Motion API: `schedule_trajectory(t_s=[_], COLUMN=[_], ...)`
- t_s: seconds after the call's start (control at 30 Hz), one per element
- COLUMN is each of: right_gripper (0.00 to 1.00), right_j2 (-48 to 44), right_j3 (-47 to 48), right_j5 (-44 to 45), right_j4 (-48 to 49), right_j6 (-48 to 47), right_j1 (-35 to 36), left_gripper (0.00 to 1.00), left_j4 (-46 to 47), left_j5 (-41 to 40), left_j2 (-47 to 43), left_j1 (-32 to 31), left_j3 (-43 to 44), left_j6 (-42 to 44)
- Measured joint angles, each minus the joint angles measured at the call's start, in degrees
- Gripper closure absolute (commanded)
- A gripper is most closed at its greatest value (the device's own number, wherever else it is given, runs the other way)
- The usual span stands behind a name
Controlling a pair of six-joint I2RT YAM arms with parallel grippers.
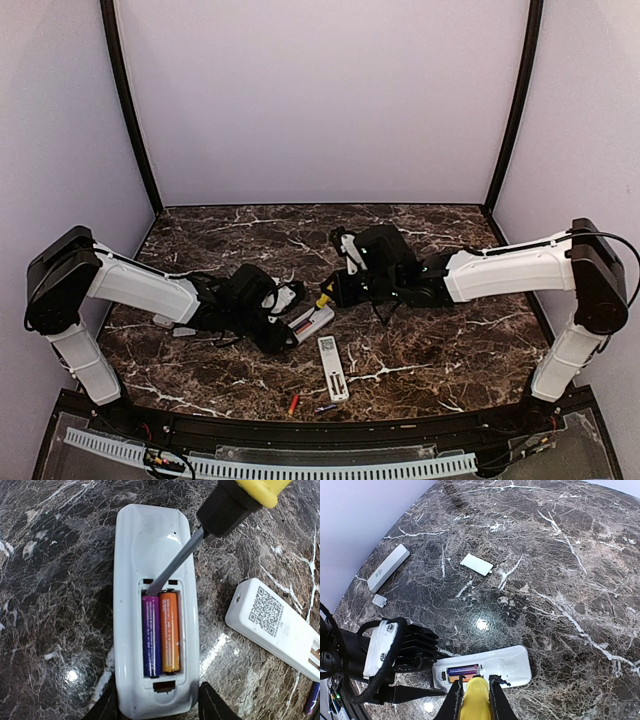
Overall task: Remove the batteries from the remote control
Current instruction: Remove the battery from the remote control without the battery cover.
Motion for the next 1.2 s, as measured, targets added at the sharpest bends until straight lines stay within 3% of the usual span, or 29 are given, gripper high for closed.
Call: schedule_trajectory(t_s=[0.33,0.77,1.2], right_gripper=[1.0,1.0,1.0], right_j2=[0.35,0.66,0.68], right_j3=[-0.15,-2.56,-6.12], right_j5=[-1.92,-15.76,-21.16], right_j4=[0.96,4.55,10.19], right_j6=[0.15,2.78,12.83], right_j1=[-0.57,-6.64,-9.53], left_gripper=[0.68,0.69,0.7], left_j4=[0.02,-0.68,-1.22], left_j5=[-0.02,-0.04,-0.07], left_j2=[0.04,0.22,0.28], left_j1=[0.0,0.0,0.0], left_j3=[0.0,0.48,0.72], left_j6=[-0.04,-0.07,-0.2])
